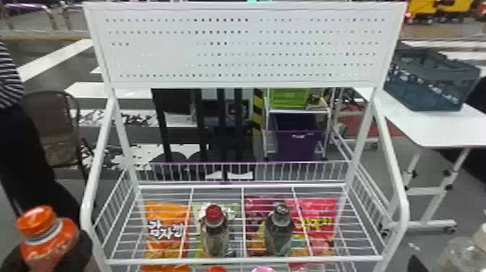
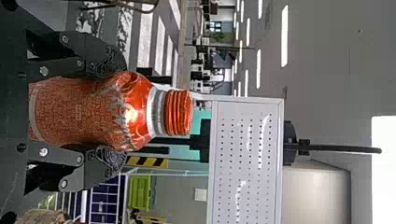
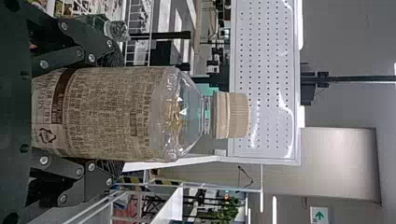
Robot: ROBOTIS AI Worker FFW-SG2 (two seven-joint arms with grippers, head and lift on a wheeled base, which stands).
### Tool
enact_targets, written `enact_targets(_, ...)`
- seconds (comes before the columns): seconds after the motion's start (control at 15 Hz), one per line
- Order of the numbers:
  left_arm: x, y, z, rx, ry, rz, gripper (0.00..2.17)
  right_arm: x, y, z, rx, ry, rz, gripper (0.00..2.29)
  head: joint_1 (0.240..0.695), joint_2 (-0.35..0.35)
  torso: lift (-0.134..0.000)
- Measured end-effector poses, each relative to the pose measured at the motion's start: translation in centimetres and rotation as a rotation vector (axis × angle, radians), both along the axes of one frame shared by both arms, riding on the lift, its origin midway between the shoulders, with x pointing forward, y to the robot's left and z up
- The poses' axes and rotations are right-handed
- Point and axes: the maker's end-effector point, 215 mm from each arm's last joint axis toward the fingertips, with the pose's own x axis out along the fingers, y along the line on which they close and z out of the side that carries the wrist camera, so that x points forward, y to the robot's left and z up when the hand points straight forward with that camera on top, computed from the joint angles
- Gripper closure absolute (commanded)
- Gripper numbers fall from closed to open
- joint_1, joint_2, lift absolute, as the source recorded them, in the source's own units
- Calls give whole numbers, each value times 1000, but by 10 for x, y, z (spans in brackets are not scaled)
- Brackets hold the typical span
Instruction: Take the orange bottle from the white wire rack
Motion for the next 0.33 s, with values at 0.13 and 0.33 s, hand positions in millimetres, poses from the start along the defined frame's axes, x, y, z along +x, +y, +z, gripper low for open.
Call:
enact_targets(0.13, -1, 2, -1, 1, 1, 5, 2145, 0, 0, 2, 1, -5, 1, 1035, 499, 0, 0)
enact_targets(0.33, -3, 6, -1, 1, -8, 14, 2145, 1, 1, 4, 2, -7, 2, 1035, 499, 0, 0)
